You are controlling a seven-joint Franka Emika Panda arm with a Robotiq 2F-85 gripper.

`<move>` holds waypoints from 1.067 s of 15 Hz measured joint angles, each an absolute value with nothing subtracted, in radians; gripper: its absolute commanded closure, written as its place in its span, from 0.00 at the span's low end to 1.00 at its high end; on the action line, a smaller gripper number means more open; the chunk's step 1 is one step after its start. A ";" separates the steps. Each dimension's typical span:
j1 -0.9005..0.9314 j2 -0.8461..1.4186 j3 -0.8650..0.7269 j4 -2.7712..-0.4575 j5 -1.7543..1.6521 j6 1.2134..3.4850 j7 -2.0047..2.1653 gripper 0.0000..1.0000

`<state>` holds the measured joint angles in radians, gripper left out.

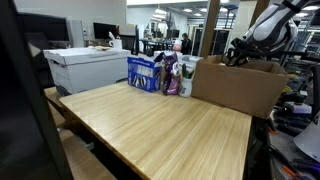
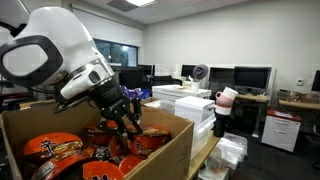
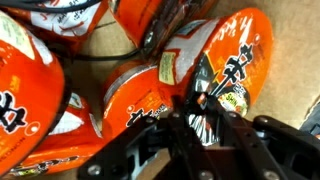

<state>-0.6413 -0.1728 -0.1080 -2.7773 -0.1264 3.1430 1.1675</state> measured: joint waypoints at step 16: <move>-0.639 -0.246 -0.103 -2.775 -0.126 3.031 1.167 0.99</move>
<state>-0.6392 -0.2464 -0.1033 -2.7750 -0.1264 3.0309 1.1675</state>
